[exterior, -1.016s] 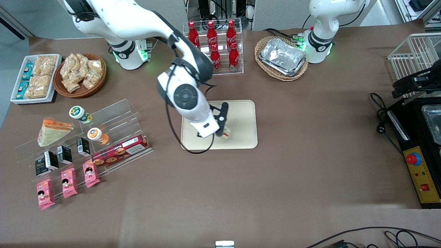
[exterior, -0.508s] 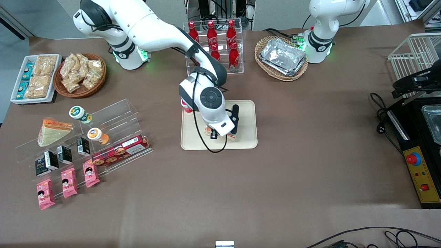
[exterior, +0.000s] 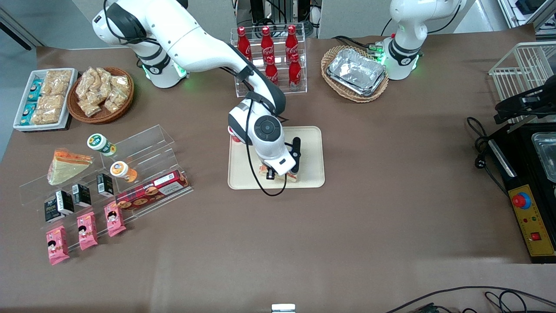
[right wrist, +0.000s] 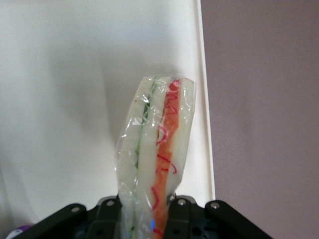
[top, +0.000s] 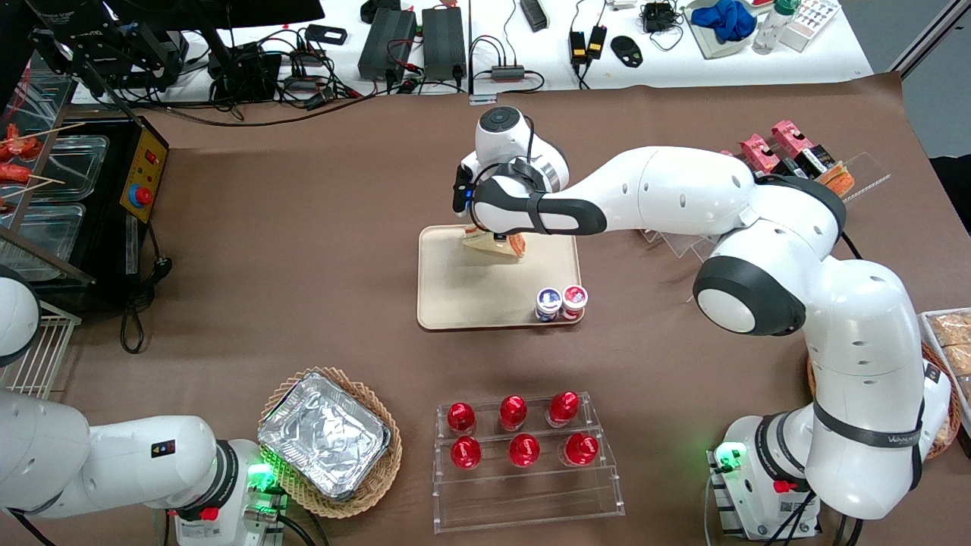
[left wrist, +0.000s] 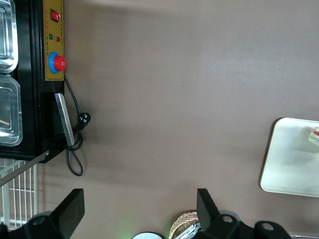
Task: Place sandwich on tray
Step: 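Lower the sandwich onto the tray and open the right gripper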
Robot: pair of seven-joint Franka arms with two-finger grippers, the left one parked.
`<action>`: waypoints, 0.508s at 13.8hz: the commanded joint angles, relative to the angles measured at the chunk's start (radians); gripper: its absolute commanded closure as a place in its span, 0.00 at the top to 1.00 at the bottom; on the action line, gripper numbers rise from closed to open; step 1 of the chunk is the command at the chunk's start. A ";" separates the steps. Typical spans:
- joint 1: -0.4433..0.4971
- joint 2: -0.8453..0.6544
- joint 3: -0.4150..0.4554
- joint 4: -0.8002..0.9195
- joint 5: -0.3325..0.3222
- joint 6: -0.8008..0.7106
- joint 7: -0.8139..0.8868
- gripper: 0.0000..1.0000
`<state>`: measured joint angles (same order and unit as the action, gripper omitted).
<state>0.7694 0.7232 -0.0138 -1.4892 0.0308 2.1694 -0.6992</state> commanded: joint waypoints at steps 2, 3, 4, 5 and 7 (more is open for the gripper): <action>-0.001 0.013 -0.006 0.000 -0.012 0.032 0.009 0.39; -0.002 0.015 -0.006 0.000 -0.012 0.033 0.009 0.40; -0.002 0.015 -0.006 0.000 -0.011 0.033 0.009 0.48; -0.002 0.018 -0.006 0.000 -0.011 0.035 0.009 0.51; -0.010 0.015 -0.006 0.000 -0.008 0.035 0.009 1.00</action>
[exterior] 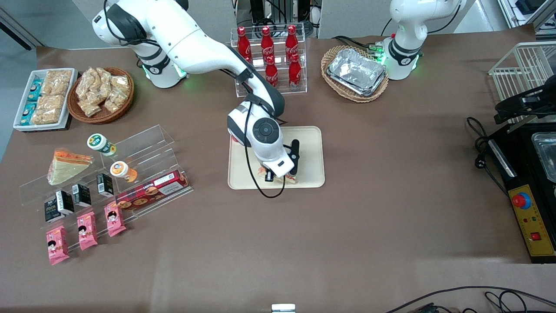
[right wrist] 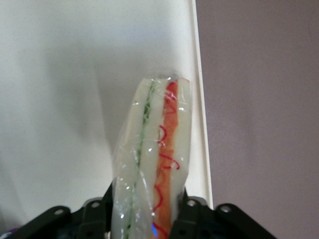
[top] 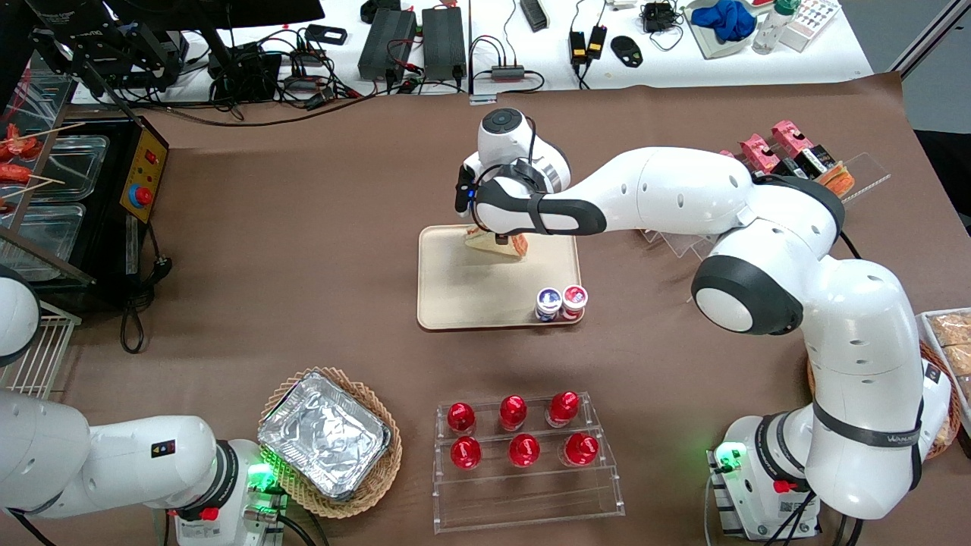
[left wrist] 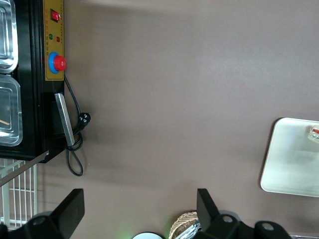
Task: Place sandwich on tray
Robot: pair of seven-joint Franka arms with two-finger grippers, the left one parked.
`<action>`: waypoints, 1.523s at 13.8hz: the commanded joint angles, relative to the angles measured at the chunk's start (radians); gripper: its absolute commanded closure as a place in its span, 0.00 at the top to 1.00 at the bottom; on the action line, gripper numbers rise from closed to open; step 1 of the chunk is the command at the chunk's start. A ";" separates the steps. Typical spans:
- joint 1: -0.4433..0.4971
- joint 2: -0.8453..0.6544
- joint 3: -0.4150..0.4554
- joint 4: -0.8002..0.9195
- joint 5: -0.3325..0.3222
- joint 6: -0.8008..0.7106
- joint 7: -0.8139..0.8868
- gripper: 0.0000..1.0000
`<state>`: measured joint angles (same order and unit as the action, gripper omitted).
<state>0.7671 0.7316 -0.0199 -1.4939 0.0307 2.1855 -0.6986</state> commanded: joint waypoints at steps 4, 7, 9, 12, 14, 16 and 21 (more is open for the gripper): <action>-0.041 -0.021 0.001 0.006 0.008 0.002 0.007 1.00; -0.087 -0.093 0.003 0.006 0.037 -0.081 0.001 1.00; -0.144 -0.155 0.005 0.004 0.093 -0.148 -0.001 1.00; -0.251 -0.257 0.003 0.004 0.146 -0.294 0.004 1.00; -0.319 -0.325 0.000 0.006 0.149 -0.378 0.007 1.00; -0.397 -0.374 -0.002 0.006 0.147 -0.437 0.011 1.00; -0.567 -0.464 -0.006 0.004 0.147 -0.599 0.018 1.00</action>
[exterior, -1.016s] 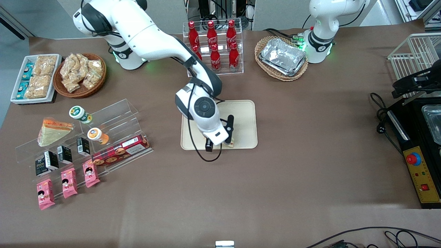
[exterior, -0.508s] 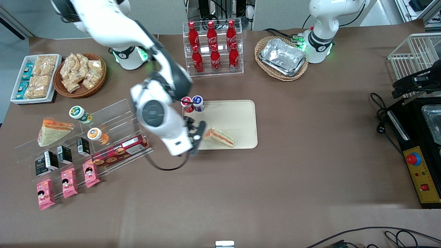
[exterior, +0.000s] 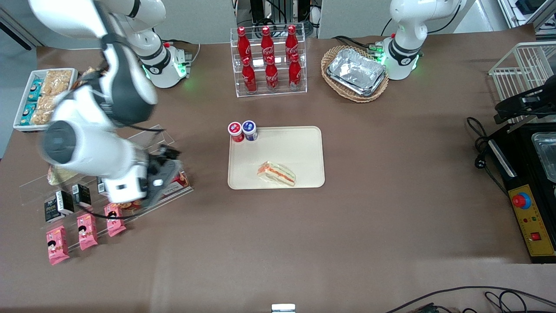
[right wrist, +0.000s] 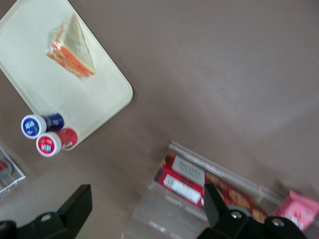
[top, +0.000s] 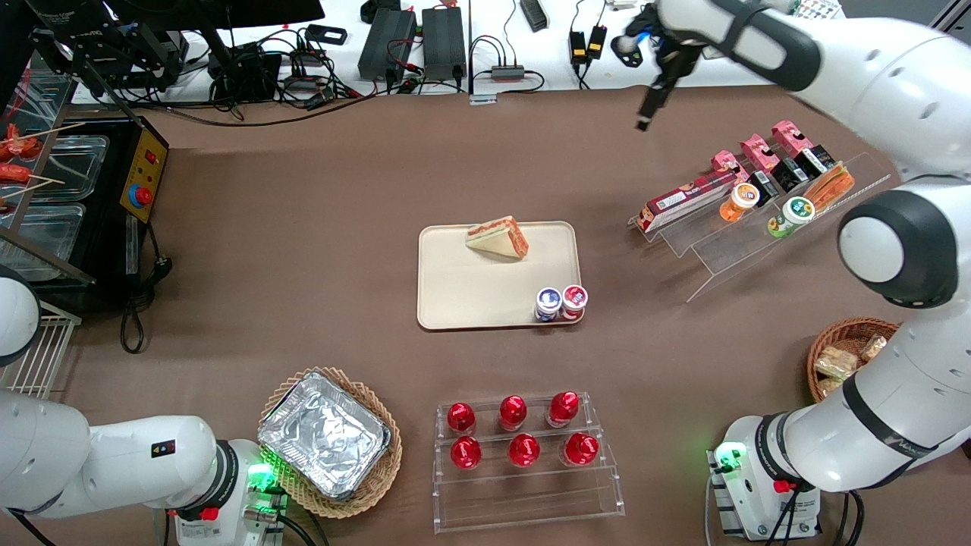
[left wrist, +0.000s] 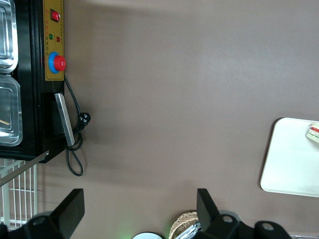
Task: Place sandwich on tray
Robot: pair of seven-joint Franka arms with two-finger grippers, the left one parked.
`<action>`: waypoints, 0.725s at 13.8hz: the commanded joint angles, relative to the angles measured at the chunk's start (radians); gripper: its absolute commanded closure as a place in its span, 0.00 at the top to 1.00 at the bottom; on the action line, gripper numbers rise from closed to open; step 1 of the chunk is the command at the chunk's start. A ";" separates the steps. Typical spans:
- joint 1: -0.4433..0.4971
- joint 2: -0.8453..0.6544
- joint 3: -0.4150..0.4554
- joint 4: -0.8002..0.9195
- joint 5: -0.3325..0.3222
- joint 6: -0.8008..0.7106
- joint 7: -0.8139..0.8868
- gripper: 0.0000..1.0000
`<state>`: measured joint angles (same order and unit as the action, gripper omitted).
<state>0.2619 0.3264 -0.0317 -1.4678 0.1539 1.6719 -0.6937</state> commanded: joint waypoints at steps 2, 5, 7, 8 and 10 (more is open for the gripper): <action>-0.096 -0.099 -0.029 -0.022 0.015 -0.148 0.014 1.00; -0.095 -0.156 -0.105 -0.039 -0.016 -0.181 0.010 1.00; -0.095 -0.191 -0.134 -0.039 -0.062 -0.213 0.005 1.00; -0.098 -0.207 -0.139 -0.037 -0.083 -0.222 0.005 1.00; -0.098 -0.221 -0.166 -0.031 -0.108 -0.235 0.003 1.00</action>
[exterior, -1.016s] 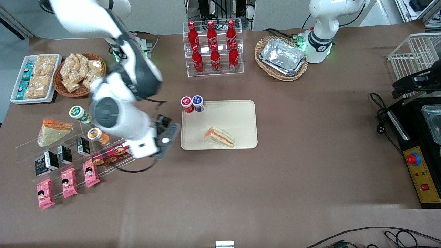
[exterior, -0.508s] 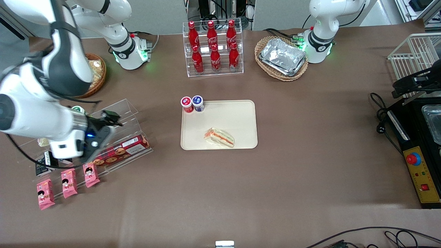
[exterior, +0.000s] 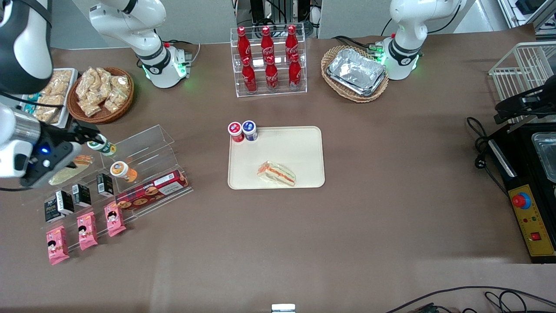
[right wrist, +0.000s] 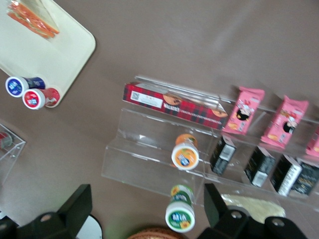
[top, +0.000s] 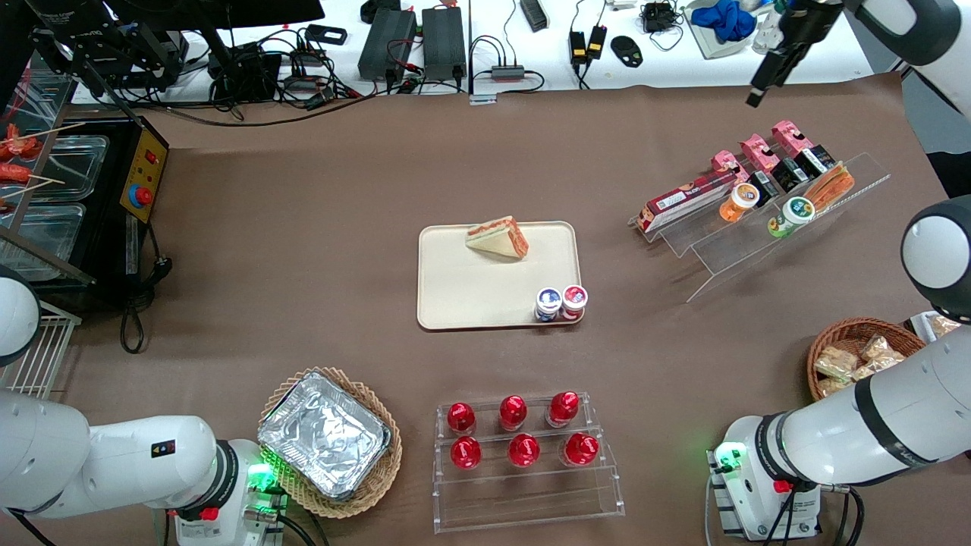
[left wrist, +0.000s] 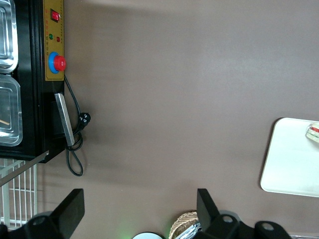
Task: Place sandwich on tray
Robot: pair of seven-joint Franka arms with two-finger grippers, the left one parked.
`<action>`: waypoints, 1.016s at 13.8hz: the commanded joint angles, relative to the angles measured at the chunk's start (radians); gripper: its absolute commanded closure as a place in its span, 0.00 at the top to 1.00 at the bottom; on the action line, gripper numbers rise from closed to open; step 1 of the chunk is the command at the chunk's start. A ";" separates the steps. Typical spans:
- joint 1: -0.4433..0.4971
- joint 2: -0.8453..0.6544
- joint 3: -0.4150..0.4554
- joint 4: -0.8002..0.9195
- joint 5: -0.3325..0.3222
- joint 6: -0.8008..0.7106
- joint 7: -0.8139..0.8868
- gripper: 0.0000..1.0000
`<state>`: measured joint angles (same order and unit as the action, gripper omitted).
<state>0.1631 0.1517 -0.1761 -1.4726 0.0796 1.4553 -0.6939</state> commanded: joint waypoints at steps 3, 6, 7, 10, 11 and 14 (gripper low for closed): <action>0.001 -0.064 -0.039 -0.022 -0.072 -0.052 0.007 1.00; -0.002 -0.061 -0.045 -0.015 -0.081 -0.053 0.013 1.00; -0.008 -0.060 -0.057 -0.014 -0.074 -0.052 0.017 1.00; -0.037 -0.041 -0.115 -0.014 0.075 -0.049 0.178 1.00; -0.034 -0.035 -0.114 -0.014 0.077 -0.039 0.262 1.00; -0.031 -0.035 -0.112 -0.012 0.066 -0.038 0.440 1.00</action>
<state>0.1281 0.1152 -0.2909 -1.4886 0.1292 1.4156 -0.3863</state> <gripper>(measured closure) 0.000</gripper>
